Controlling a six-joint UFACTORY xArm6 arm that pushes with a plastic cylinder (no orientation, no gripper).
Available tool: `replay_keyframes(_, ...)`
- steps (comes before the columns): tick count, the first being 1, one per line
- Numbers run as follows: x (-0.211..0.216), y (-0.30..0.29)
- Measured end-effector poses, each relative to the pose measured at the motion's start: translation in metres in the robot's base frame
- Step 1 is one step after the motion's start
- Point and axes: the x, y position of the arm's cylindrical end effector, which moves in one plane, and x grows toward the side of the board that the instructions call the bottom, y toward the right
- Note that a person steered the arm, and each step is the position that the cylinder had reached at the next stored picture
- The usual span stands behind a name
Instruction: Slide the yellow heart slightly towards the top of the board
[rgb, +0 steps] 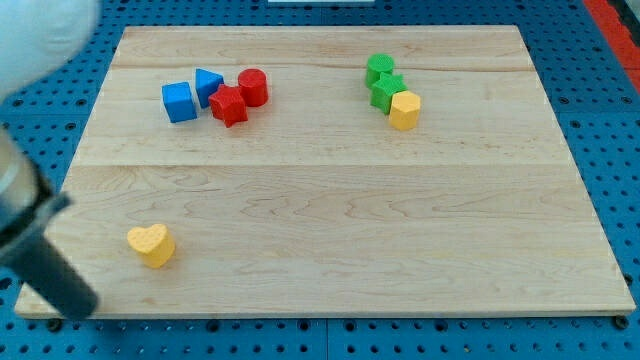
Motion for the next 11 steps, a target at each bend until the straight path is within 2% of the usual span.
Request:
replay_keyframes(5, -0.057, 0.041)
replay_keyframes(7, -0.053, 0.109)
replay_keyframes(9, -0.063, 0.146)
replay_keyframes(11, -0.108, 0.146)
